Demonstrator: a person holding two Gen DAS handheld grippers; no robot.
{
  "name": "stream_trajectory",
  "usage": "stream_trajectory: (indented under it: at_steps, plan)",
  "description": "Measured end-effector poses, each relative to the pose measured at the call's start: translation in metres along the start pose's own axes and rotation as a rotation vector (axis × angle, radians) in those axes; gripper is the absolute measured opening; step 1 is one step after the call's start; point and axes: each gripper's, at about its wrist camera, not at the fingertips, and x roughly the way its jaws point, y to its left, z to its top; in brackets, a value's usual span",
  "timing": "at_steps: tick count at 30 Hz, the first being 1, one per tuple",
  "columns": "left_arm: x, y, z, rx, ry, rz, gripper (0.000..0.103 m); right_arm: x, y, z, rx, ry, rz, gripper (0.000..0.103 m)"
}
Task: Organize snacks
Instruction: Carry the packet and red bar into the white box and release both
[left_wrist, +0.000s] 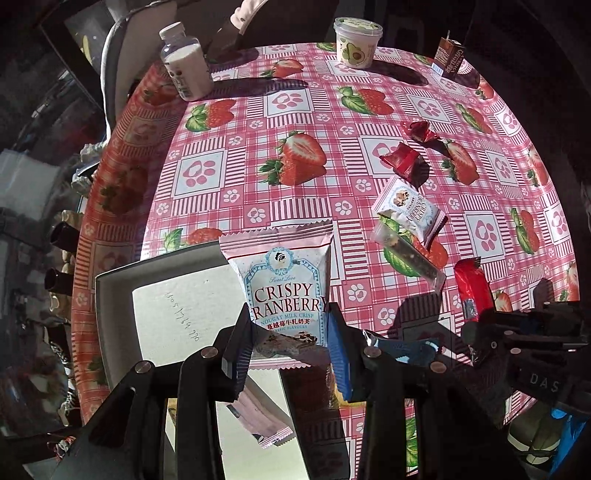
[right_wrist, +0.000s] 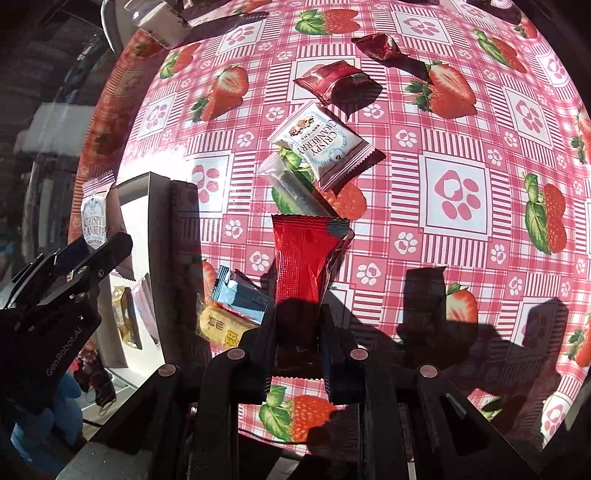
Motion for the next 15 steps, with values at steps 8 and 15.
stream_trajectory:
  at_steps: [8, 15]
  plan:
    - [-0.001, 0.044, -0.019, -0.076, 0.013, 0.030, 0.041, 0.005, 0.061, 0.003, -0.086, 0.012, 0.046, 0.023]
    - [0.013, 0.091, -0.058, -0.164, 0.091, 0.068, 0.041, 0.026, 0.121, 0.004, -0.190, 0.060, 0.099, 0.023]
